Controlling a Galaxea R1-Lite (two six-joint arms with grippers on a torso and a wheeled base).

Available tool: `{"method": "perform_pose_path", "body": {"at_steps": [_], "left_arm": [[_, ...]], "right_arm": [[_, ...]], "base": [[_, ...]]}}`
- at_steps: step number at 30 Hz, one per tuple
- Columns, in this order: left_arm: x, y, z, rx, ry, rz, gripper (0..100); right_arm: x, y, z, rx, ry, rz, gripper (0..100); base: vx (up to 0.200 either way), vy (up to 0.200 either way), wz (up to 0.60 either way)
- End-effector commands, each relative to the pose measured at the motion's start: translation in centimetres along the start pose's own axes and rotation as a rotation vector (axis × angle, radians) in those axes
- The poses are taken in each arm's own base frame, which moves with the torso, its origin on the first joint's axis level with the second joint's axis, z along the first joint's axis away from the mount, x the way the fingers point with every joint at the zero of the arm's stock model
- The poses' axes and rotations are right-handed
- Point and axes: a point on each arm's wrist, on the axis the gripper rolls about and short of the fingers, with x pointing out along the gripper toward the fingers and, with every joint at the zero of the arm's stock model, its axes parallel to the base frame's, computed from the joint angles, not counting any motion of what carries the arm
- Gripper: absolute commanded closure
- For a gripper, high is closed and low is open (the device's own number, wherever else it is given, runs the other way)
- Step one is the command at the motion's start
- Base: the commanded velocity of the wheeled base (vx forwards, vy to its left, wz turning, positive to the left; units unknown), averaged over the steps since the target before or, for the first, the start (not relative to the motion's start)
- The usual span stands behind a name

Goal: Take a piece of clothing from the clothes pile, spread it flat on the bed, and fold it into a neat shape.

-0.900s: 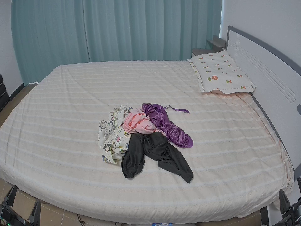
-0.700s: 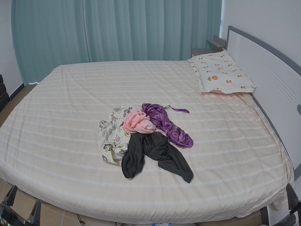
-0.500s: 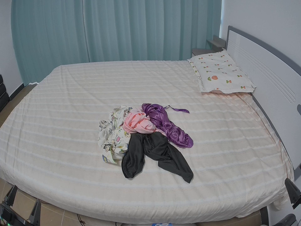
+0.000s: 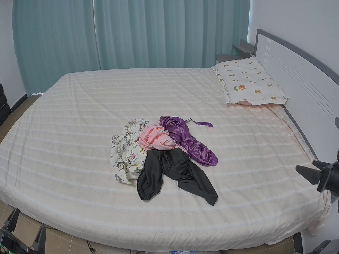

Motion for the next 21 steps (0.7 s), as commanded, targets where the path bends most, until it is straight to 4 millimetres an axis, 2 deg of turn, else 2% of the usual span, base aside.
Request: {"method": "perform_pose_path", "body": {"at_steps": [1, 8, 10, 21], "left_arm": [[0.0, 0.0, -0.4, 0.008, 0.000, 0.000, 0], [0.0, 0.0, -0.4, 0.009, 0.000, 0.000, 0], [0.0, 0.0, -0.4, 0.008, 0.000, 0.000, 0], [0.0, 0.0, -0.4, 0.005, 0.000, 0.000, 0]], "right_arm": [[23.0, 2.2, -5.3, 0.147, 0.325, -0.040, 0], [26.0, 3.6, -6.8, 0.205, 0.350, -0.041, 0], [27.5, 4.0, -8.1, 0.213, 0.367, -0.062, 0], [31.2, 5.6, -11.7, 0.189, 0.385, -0.043, 0]], "base": [[0.000, 0.000, 0.00], [0.000, 0.000, 0.00], [0.000, 0.000, 0.00], [0.000, 0.000, 0.00]]}}
